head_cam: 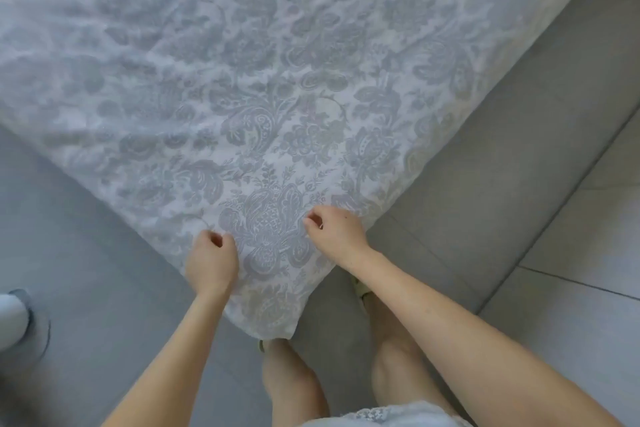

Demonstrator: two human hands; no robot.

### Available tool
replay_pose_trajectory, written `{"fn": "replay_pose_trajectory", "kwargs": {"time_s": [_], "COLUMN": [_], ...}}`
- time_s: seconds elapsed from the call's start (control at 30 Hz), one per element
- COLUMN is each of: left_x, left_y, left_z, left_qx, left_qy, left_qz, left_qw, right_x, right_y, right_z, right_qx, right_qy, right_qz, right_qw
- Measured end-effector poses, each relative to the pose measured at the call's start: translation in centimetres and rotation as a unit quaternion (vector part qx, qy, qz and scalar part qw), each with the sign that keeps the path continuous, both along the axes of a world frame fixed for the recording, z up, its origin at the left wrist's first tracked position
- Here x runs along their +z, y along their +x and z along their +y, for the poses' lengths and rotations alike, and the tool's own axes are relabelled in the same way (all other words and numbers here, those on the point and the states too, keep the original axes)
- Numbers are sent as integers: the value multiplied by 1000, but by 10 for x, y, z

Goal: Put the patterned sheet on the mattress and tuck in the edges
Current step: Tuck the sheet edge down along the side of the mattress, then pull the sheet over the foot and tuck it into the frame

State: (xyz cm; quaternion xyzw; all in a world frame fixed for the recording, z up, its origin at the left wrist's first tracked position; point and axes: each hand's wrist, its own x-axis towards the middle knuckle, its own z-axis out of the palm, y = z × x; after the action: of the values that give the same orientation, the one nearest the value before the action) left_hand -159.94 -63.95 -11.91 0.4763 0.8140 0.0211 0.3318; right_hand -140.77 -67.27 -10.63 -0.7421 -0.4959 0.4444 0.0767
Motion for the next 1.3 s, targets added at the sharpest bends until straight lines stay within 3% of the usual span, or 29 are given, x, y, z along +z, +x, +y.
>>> {"fn": "replay_pose_trajectory", "kwargs": {"time_s": [0.13, 0.23, 0.3, 0.37, 0.5, 0.57, 0.73, 0.87, 0.97, 1.1, 1.2, 1.3], "left_x": [-17, -43, -52, -55, -57, -60, -77, -88, -94, -106, -110, -117], "left_y": [-26, -40, -40, -37, -27, -24, -17, -16, -17, -15, -12, -10], "left_z": [-61, -115, -146, -171, -197, -204, -210, -211, -213, -211, -200, -182], "left_qx": [248, 394, 531, 640, 719, 732, 730, 746, 752, 752, 755, 770], "left_qy": [-15, -79, -120, -177, -233, -215, -154, -93, -60, -45, -34, -38], "left_qz": [-13, -52, -138, -259, -466, -535, -631, -648, -651, -652, -645, -608], "left_qw": [968, 914, 828, 701, 459, 363, 212, 124, 83, 88, 116, 189], "right_x": [1, 1, -2, -8, -20, -24, -46, -65, -73, -84, -92, -100], "right_y": [-17, -40, -60, -84, -137, -166, -223, -243, -251, -257, -261, -258], "right_z": [9, 10, 7, 4, 3, 3, 0, 1, -6, -15, -16, -13], "right_qx": [175, 288, 363, 445, 592, 654, 774, 836, 845, 848, 866, 894], "right_qy": [33, 71, 111, 166, 236, 235, 190, 83, -2, -74, -72, -49], "right_qz": [5, 24, 32, 33, 33, 27, -91, -220, -284, -321, -323, -290], "right_qw": [984, 955, 925, 879, 770, 718, 598, 496, 454, 415, 374, 340]}}
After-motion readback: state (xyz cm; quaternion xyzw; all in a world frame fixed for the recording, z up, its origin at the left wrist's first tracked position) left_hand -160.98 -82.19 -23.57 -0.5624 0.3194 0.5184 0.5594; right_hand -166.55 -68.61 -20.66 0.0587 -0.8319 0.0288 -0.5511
